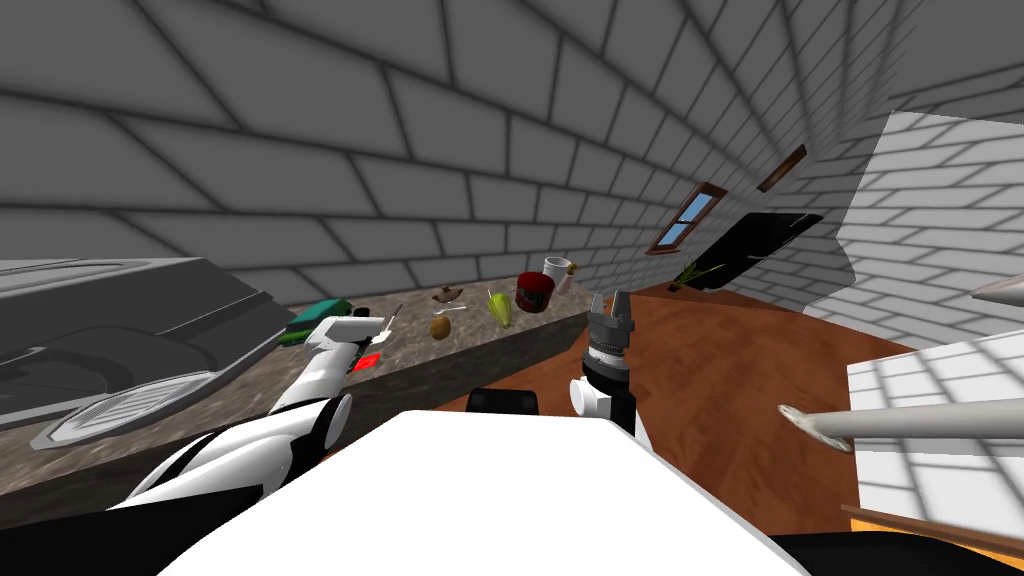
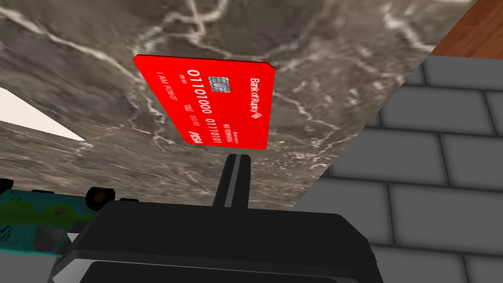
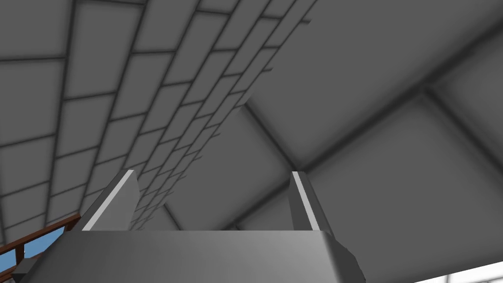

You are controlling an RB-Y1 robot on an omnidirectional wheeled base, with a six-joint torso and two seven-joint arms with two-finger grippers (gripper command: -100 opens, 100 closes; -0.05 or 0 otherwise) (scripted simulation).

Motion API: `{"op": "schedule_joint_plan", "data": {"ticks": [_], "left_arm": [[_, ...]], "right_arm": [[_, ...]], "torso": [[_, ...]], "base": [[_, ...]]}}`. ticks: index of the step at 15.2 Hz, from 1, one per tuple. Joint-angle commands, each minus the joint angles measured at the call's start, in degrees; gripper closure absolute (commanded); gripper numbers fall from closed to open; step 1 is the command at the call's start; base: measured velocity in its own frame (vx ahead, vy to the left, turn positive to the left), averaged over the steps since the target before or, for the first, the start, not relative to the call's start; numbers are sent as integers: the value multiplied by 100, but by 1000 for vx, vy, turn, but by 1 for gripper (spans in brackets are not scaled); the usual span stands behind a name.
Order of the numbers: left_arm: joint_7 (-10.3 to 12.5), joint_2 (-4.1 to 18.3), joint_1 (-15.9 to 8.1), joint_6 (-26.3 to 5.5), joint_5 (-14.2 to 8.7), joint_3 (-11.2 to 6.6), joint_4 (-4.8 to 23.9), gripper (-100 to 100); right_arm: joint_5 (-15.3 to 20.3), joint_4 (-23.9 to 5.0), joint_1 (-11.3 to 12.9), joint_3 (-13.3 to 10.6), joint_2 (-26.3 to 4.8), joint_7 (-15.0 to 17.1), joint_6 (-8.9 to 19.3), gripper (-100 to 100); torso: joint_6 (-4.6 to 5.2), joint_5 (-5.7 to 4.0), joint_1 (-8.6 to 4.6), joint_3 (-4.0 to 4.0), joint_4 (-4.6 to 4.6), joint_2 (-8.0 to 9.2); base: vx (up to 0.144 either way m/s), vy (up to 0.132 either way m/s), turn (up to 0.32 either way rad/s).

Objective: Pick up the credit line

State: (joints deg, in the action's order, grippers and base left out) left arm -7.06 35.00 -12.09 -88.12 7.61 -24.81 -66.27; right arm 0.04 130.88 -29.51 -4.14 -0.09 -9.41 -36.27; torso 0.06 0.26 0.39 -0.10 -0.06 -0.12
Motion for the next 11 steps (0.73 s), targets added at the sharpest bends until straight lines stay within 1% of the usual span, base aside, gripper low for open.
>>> {"op": "schedule_joint_plan", "data": {"ticks": [1, 2, 3, 4, 7, 11], "left_arm": [[-45, 49, -70, -179, -3, -26, -109, 100], [-55, 59, -77, -217, -4, -32, -136, 100], [-30, 37, -41, -110, -4, -23, -86, 100], [-48, 214, -134, -140, 16, -19, -82, -100], [-56, 470, -279, -130, 23, 5, 28, -100], [-62, 877, -521, -118, 22, 50, 247, -100]], "right_arm": [[0, 0, 0, 0, 0, 0, 0, 0], [0, 0, 0, 0, 0, 0, 0, 0], [0, 0, 0, 0, 0, 0, 0, 0], [0, 0, 0, 0, 0, 0, 0, 0], [0, 0, 1, -1, 1, 0, 0, 0], [0, 0, 2, -1, 1, 0, 0, 0]], "torso": [[0, 0, 0, 0, 0, 0], [3, -1, -4, 0, 0, -1], [2, -2, -12, 0, 0, 0], [1, -2, -10, -1, 0, -1], [4, -6, -22, 10, 4, 18], [2, -9, -38, 21, 8, 36]], "base": [[-10, -27, -56], [-14, -50, -73], [-7, -32, -21], [-28, -40, -47], [-73, -70, -101], [-96, -103, -111]]}}
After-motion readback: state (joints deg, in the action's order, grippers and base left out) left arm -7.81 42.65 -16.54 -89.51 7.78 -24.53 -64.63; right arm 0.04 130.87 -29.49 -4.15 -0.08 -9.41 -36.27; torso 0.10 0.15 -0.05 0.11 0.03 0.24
